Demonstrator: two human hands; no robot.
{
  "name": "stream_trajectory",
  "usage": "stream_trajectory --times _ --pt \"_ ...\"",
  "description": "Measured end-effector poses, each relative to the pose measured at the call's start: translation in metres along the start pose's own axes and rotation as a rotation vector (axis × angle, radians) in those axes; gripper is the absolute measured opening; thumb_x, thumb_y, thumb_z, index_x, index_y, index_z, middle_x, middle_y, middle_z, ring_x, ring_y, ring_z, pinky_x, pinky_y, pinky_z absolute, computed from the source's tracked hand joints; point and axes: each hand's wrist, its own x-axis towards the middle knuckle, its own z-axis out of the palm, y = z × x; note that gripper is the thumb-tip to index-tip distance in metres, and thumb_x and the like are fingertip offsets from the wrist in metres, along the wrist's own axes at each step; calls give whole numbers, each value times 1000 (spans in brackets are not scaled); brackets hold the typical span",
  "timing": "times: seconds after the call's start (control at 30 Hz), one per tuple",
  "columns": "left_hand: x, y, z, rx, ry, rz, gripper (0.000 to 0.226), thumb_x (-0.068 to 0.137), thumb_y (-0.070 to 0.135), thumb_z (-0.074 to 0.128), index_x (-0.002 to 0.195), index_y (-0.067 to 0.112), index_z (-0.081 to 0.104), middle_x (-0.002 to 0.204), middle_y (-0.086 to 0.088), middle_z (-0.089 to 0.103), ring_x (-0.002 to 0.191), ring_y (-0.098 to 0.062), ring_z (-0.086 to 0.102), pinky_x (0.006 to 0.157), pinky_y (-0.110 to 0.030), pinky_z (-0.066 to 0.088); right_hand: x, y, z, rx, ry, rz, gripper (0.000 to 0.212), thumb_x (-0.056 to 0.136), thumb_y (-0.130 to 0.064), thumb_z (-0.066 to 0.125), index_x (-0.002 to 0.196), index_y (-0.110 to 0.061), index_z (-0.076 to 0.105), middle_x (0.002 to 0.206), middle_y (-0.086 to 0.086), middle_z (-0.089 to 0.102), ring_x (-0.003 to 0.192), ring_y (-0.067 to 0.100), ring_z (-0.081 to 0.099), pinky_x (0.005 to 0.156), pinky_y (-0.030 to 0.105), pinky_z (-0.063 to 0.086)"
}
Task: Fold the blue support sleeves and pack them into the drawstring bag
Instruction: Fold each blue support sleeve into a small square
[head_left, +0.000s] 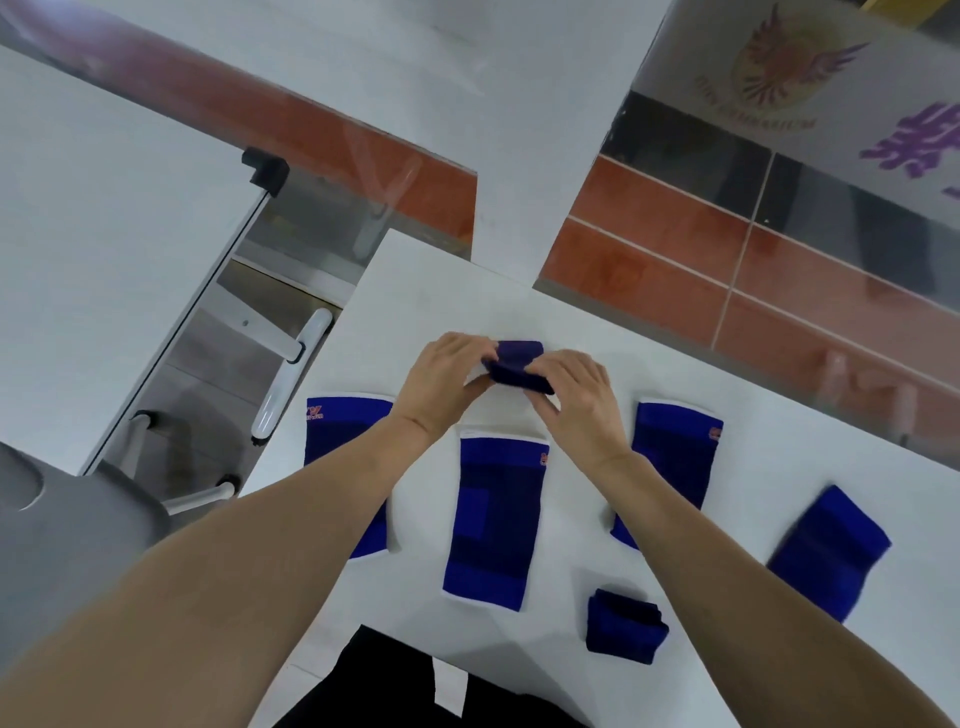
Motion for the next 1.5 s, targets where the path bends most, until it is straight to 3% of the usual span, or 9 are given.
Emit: stream_trajectory --times 0.2,0.5,0.6,0.73,1.03,1.13,1.23,1.33,1.5 --pt "-23 -11 19 38 -185 -168 22 97 27 67 117 21 66 112 4 72 110 -20 61 96 -36 47 -23 0 7 109 -251 185 38 97 -16 69 133 -20 61 128 -2 68 120 21 61 106 41 48" --pt "-10 2 18 -235 -72 -498 21 100 18 61 120 19 66 105 7 70 94 -13 64 74 -13 44 16 -3 6 389 -270 465 39 101 -21 65 138 -22 52 124 -2 62 96 11 65 90 25 49" --pt "-5 4 18 -198 -70 -479 25 100 19 60 123 24 67 102 7 64 92 -13 62 78 -21 45 26 1 12 388 -292 506 38 101 -23 65 138 -21 55 129 -2 61 97 13 64 92 30 51" --pt "-1 7 17 -184 -27 -514 45 99 17 64 142 25 53 120 5 55 97 -11 61 88 -23 48 36 6 16 329 -313 489 32 101 -24 65 132 -18 61 123 -4 62 101 16 60 93 32 50" --pt "0 11 18 42 -25 -330 28 99 10 56 123 22 50 127 0 50 83 -17 59 74 -26 53 40 7 24 301 -253 506 13 97 -24 69 109 -26 66 103 -7 66 88 14 62 80 33 53" --pt "0 8 17 104 -69 -219 37 102 17 50 138 23 47 151 2 39 113 -17 56 92 -28 50 42 6 22 338 -241 549 11 96 -24 70 107 -24 70 102 -4 66 85 9 62 77 30 51" --pt "-10 -1 20 404 -191 -10 68 96 4 56 158 15 30 168 -6 20 155 -29 18 124 -46 23 44 6 22 324 -248 542 13 97 -24 70 109 -20 72 105 -3 66 86 5 60 78 26 48" --pt "-18 -9 21 592 -382 -13 81 98 6 45 163 15 -4 170 -4 -16 156 -32 -13 126 -53 1 45 7 25 292 -252 543 19 97 -26 70 114 -18 73 107 -2 62 88 9 61 80 21 46" --pt "-21 -10 29 641 -448 -39 84 98 12 44 162 16 -10 167 -4 -28 157 -35 -9 125 -57 1 42 8 33 243 -254 543 23 97 -23 70 119 -15 71 111 1 60 95 18 63 91 34 53"
